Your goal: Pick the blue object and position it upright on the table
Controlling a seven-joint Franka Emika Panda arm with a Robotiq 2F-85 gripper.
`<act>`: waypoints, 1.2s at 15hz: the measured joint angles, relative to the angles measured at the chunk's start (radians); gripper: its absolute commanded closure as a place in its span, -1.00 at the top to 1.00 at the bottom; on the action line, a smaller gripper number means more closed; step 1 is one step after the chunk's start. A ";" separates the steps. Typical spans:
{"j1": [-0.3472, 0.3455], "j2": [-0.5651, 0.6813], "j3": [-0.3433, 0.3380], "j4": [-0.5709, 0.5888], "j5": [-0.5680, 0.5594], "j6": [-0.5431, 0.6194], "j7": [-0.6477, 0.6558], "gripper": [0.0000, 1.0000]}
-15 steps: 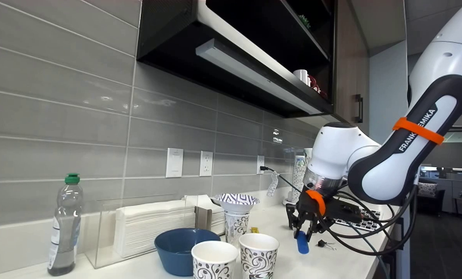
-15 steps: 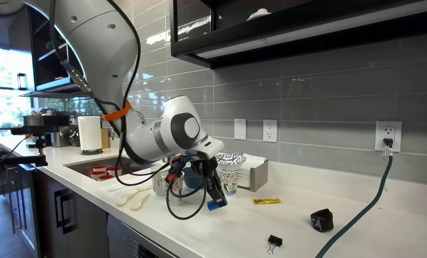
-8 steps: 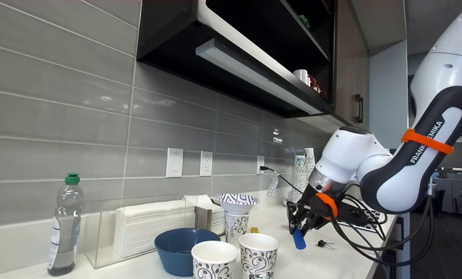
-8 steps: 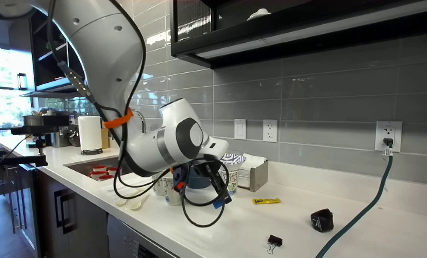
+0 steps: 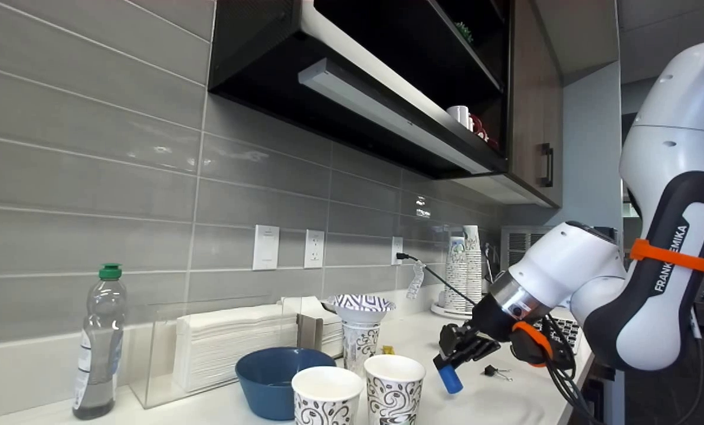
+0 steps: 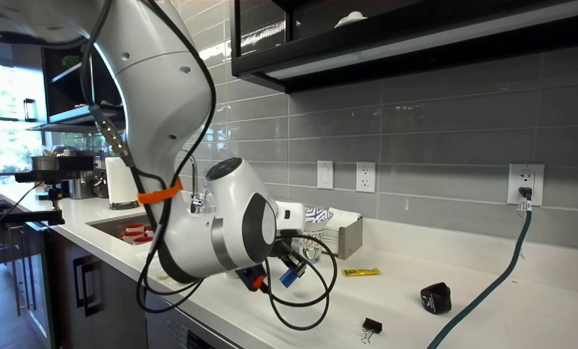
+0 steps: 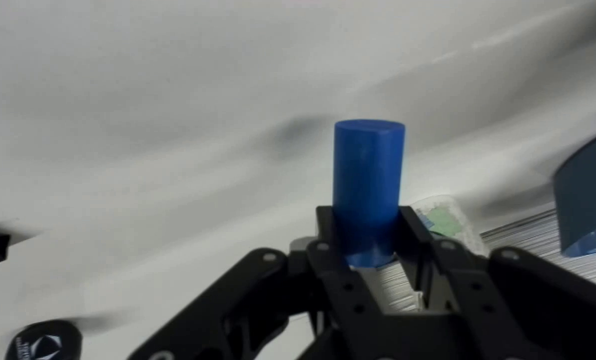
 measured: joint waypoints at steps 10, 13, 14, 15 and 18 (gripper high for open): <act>-0.020 0.123 0.000 0.053 -0.135 0.328 -0.159 -0.83; -0.020 0.160 0.000 0.074 -0.135 0.362 -0.172 -0.33; -0.020 0.169 0.000 0.080 -0.135 0.363 -0.172 -0.33; -0.020 0.176 0.000 0.086 -0.135 0.364 -0.172 -0.33; -0.020 0.180 0.001 0.091 -0.135 0.365 -0.172 -0.83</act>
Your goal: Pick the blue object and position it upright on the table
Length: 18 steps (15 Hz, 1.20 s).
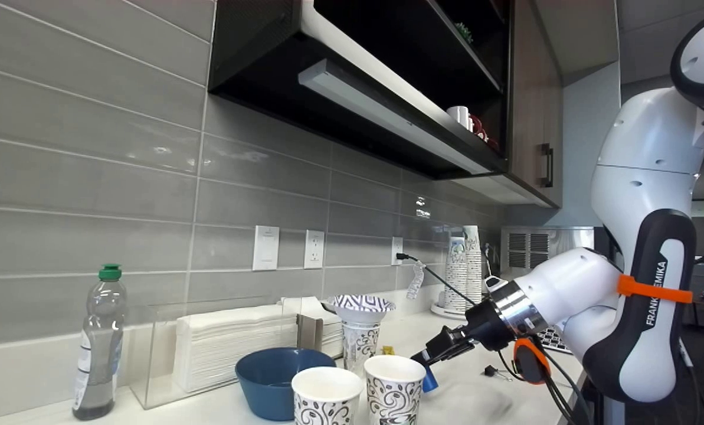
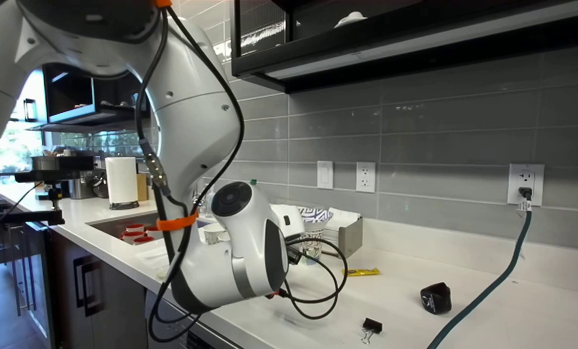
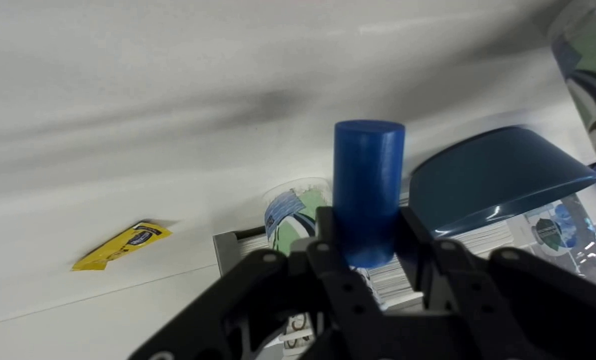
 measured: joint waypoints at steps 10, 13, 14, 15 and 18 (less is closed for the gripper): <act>-0.075 0.049 0.079 0.006 0.035 0.097 -0.175 -0.83; -0.096 0.076 0.107 0.014 0.092 0.132 -0.242 -0.83; -0.099 0.085 0.114 0.018 0.114 0.140 -0.259 -0.83; -0.099 0.095 0.121 0.022 0.144 0.145 -0.280 -0.83; -0.097 0.122 0.153 0.035 0.245 0.149 -0.344 -0.83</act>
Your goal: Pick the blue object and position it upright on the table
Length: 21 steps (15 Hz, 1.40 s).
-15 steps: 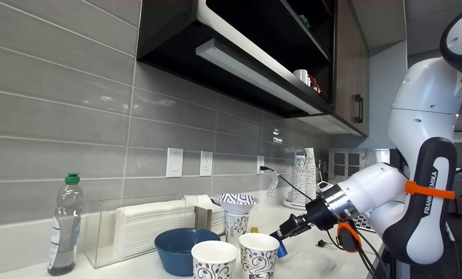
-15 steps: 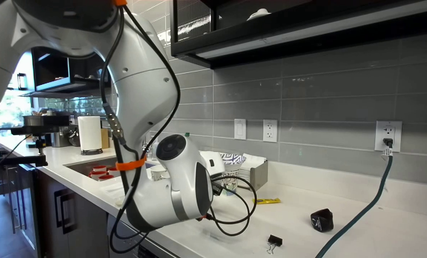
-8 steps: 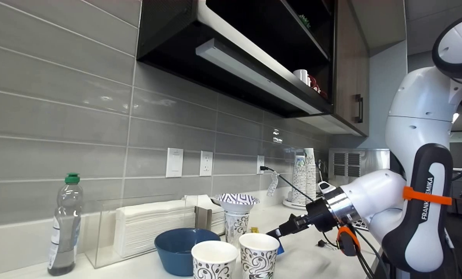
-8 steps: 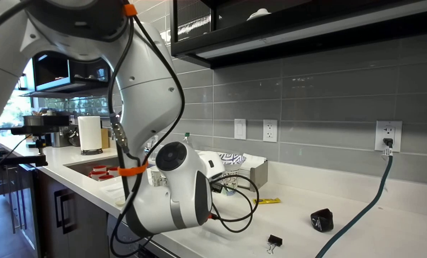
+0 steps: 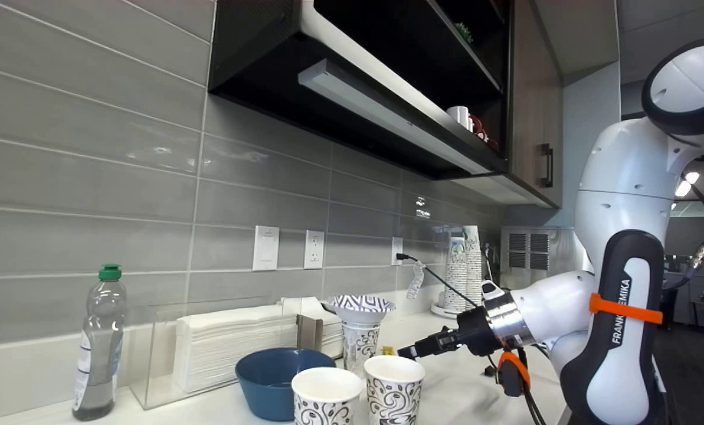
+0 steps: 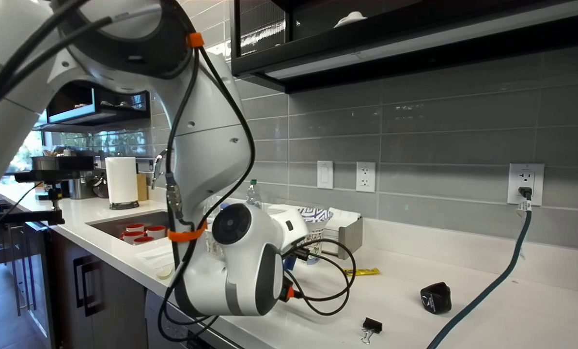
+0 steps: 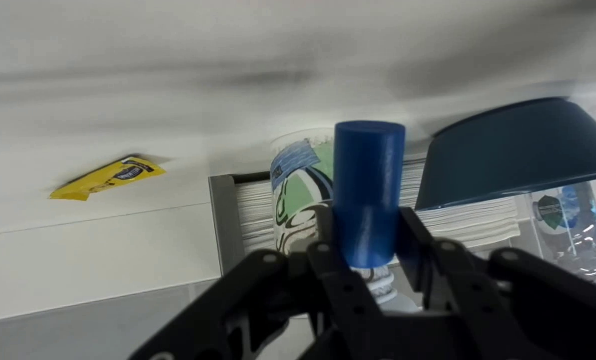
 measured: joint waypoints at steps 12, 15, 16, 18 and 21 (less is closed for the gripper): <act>0.011 0.091 0.065 0.083 0.138 0.002 -0.118 -0.83; 0.011 0.107 0.070 0.102 0.152 0.002 -0.131 -0.83; 0.011 0.111 0.071 0.107 0.154 0.002 -0.134 -0.83; 0.012 0.119 0.072 0.117 0.155 0.002 -0.143 -0.83; 0.012 0.131 0.074 0.129 0.156 0.002 -0.149 -0.69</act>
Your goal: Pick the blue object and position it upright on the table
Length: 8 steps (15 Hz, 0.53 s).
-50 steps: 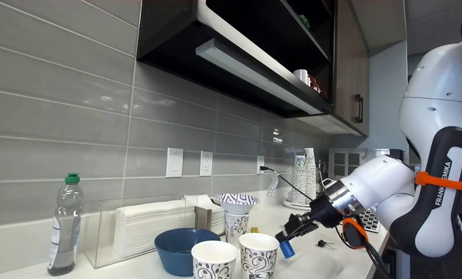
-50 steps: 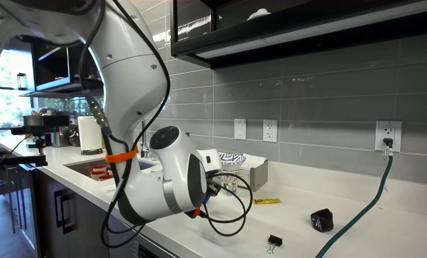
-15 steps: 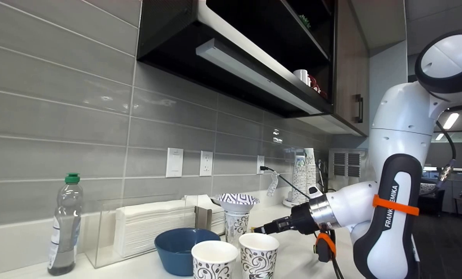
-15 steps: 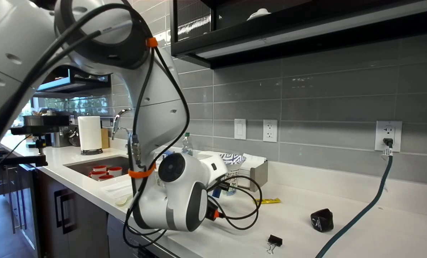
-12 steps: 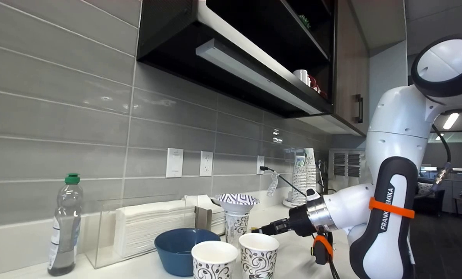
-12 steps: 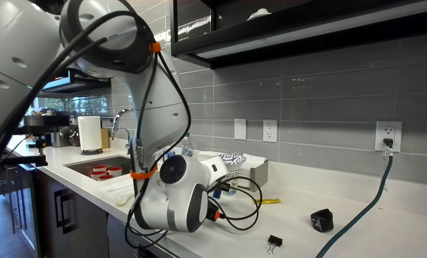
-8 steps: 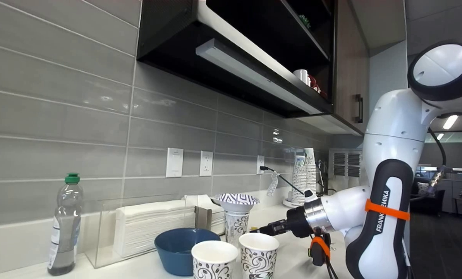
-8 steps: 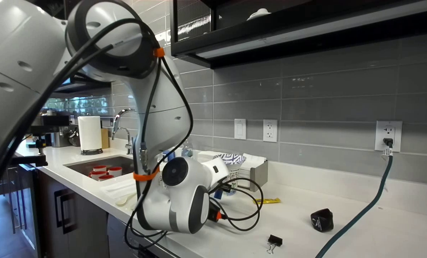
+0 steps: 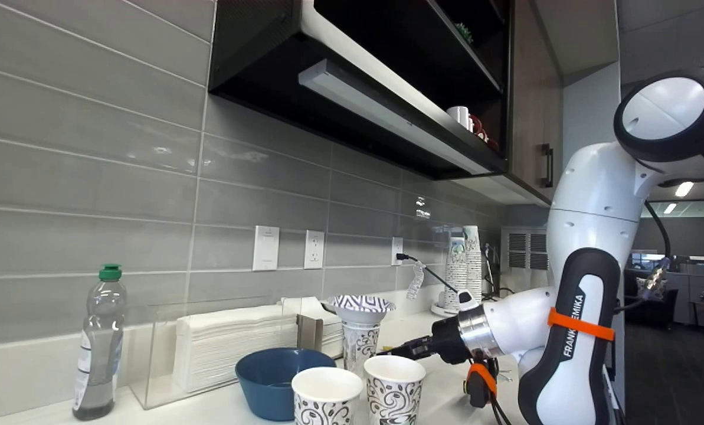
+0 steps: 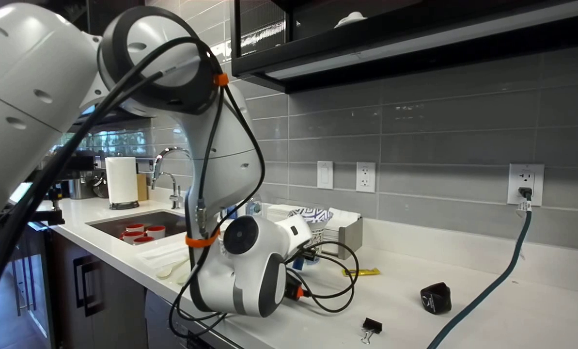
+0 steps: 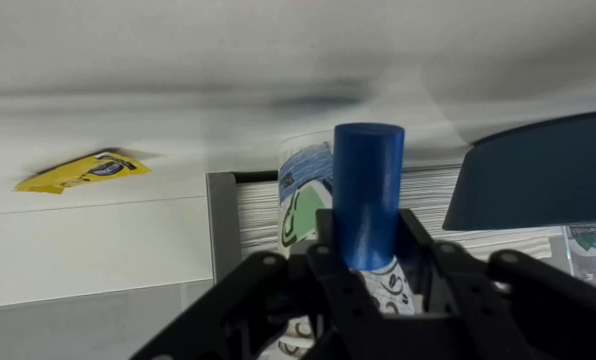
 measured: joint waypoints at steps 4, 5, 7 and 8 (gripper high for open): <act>0.000 0.014 0.000 0.014 0.000 0.000 -0.006 -0.50; 0.000 0.016 0.000 0.016 0.000 0.000 -0.007 -0.46; 0.000 0.017 0.000 0.017 0.001 0.000 -0.010 -0.66; 0.000 0.018 0.000 0.018 0.001 0.000 -0.011 -0.83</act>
